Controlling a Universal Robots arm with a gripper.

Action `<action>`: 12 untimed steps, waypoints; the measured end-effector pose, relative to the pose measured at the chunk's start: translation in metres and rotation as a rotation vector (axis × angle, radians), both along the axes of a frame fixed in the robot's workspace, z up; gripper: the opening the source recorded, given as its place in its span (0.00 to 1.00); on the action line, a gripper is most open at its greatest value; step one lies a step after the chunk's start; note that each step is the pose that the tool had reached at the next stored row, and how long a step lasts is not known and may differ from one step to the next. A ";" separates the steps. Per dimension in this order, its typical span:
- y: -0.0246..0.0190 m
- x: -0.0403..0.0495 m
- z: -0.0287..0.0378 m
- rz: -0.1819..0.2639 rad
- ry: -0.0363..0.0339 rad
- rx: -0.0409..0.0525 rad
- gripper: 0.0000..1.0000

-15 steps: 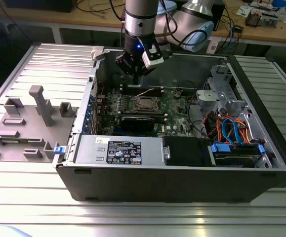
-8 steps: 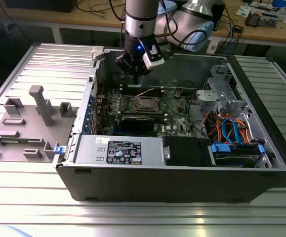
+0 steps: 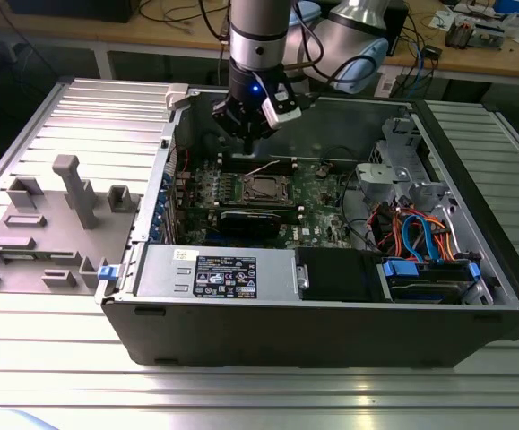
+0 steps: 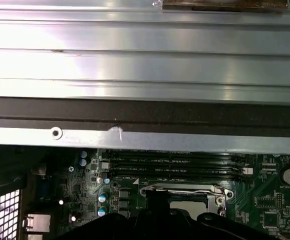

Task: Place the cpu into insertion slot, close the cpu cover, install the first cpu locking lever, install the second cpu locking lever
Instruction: 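Install the first cpu locking lever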

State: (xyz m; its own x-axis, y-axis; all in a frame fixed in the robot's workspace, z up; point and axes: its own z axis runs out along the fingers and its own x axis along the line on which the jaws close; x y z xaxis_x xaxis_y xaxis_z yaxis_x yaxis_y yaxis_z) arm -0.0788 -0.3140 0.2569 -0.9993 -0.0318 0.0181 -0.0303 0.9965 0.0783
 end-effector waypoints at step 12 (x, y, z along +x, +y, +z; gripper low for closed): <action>0.0000 0.0136 -0.0111 0.000 0.0001 -0.0001 0.11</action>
